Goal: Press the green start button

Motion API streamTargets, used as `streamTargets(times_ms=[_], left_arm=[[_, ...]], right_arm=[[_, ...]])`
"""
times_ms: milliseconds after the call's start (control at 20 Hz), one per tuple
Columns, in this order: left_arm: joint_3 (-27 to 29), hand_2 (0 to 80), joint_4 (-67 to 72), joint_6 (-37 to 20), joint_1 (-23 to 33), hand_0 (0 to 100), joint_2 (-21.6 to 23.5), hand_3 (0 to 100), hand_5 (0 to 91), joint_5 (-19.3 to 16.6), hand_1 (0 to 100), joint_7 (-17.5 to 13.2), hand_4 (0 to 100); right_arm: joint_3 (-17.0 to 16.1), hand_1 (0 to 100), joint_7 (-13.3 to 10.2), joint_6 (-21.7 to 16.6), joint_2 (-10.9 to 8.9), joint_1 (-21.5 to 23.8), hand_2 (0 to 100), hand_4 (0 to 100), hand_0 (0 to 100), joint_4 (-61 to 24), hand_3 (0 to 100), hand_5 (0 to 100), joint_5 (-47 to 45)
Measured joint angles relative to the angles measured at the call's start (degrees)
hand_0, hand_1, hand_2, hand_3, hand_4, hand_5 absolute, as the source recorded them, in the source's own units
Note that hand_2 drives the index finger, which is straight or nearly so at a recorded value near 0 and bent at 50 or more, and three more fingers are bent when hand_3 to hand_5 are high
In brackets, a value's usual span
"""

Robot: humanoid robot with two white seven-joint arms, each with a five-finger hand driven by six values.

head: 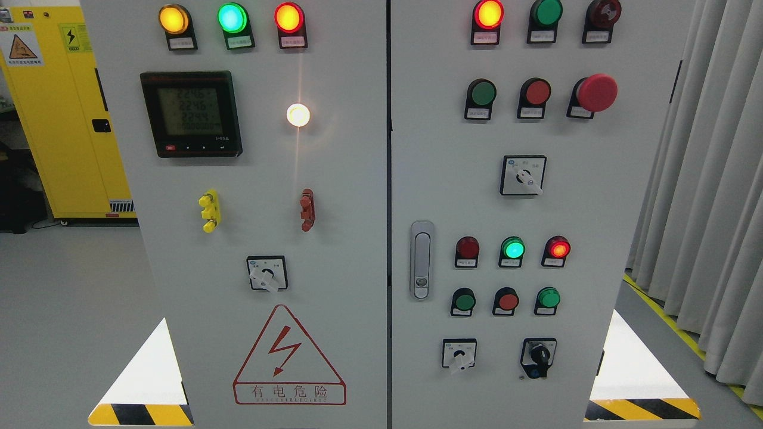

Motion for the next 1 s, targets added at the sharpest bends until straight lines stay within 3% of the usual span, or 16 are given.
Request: streamTargets(times_ms=[400,650,850,1000], left_arm=[[0.00,0.0,0.00,0.00,0.00,12,-0.04,0,0.0,0.00,56,0.00,0],[0.00,0.0,0.00,-0.01,0.00,12,-0.09,0,0.0,0.01,56,0.00,0],[0.05,0.0,0.00,-0.02,0.00,12,-0.24,0,0.0,0.03,56,0.00,0],[0.07,0.0,0.00,-0.05,0.00,12,-0.61,0,0.0,0.04,56,0.00,0]], right_arm=[[-0.23,30,0.34,-1.64,-0.09,-0.28,0,0,16,0.24,0,0,-0.52],[-0.38,32,0.53,-5.91,-0.21,-0.10,0,0,16,-1.52,0,0,-0.44],[0.76,37,0.54,-6.95,-0.31,2.98,0,0,15,-8.98,0,0,-0.23],[1.58,39,-0.97,-7.20,-0.41,5.87,0,0,14,-17.34,0,0,0.02]])
